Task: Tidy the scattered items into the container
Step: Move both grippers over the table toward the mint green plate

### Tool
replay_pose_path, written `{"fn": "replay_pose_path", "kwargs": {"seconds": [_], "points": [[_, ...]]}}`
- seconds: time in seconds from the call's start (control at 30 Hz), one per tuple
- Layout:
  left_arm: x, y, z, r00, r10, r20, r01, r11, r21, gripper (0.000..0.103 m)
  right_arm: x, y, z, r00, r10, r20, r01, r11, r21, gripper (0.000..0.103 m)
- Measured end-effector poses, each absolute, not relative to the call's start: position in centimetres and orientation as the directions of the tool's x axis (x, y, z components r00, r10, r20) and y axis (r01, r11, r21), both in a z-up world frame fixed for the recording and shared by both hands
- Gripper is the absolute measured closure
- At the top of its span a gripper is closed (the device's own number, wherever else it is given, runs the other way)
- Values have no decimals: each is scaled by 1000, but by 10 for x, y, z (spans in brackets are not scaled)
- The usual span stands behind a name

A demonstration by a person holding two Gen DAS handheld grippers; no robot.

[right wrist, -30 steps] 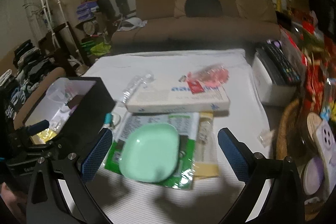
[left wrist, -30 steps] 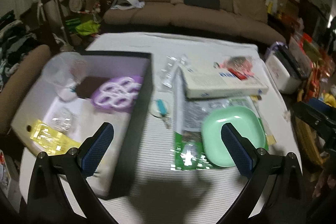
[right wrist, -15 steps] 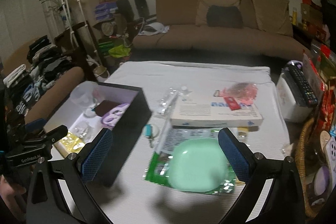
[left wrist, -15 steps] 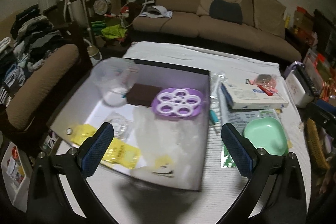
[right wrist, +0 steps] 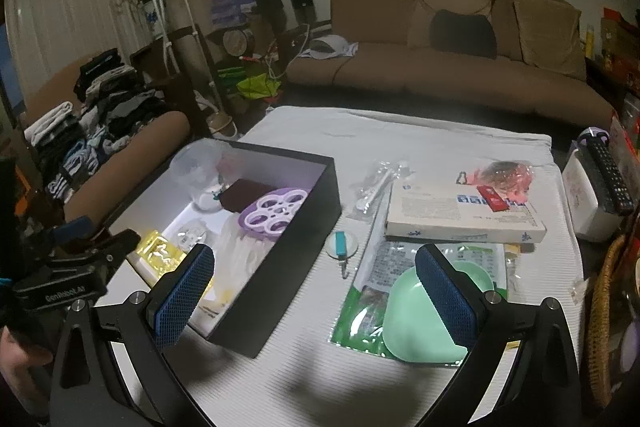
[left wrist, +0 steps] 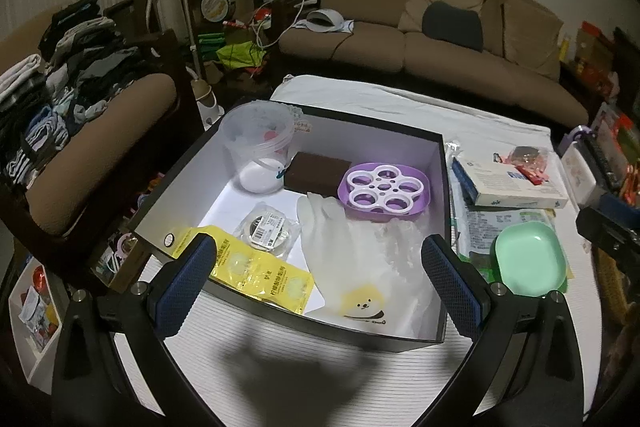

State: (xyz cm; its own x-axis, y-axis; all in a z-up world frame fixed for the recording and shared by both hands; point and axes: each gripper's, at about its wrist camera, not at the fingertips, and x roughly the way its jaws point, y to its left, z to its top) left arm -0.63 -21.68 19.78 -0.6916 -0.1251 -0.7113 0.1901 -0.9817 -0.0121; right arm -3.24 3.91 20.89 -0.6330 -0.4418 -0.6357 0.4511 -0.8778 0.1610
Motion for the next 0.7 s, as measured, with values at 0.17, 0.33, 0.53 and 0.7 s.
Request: {"fn": "replay_pose_path", "kwargs": {"seconds": [0.17,0.33,0.53,0.7], "points": [[-10,-187,191,-691,-78,-719,137,-990,-24,0,-35,70,203,-654,-394,-646,397,-905,150,0],[-21,-139,179,-680,-20,-733,59,-998,-28,0,-41,117,194,-676,-322,-663,331,-936,118,0],[-38,-81,165,-657,62,-751,-22,-998,-63,0,-48,166,179,-680,-267,-683,260,-959,117,0],[-54,-39,143,-610,118,-783,-87,-993,-82,0,-55,192,161,-668,-250,-701,230,-965,125,0]]}}
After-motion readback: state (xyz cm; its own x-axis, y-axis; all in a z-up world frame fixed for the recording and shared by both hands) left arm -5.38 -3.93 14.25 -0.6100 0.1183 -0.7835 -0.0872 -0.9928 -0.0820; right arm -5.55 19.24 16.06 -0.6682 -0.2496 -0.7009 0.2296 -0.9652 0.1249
